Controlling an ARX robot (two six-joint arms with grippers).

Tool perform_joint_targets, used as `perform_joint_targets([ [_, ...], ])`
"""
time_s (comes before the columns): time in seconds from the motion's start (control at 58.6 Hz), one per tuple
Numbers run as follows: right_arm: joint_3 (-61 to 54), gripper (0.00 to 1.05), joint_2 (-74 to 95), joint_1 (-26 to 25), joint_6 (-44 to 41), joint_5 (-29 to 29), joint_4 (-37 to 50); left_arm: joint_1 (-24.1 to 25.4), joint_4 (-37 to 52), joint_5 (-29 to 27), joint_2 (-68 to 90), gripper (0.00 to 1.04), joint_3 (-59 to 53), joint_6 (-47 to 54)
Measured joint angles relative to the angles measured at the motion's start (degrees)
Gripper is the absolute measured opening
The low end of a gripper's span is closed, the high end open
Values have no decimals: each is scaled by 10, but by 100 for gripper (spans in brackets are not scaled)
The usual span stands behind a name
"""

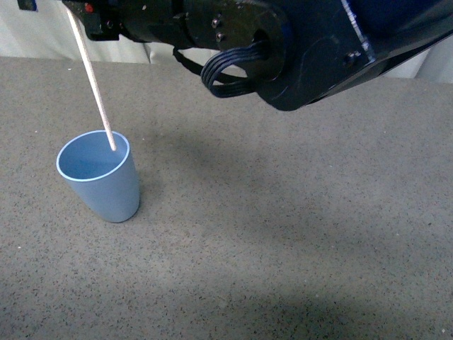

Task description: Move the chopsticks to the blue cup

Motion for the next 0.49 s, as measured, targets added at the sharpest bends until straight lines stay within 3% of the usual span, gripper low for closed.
perform_joint_targets([
  [0.495, -28, 1, 28, 27, -26, 3, -8, 0, 0, 0, 0, 98, 0, 0],
])
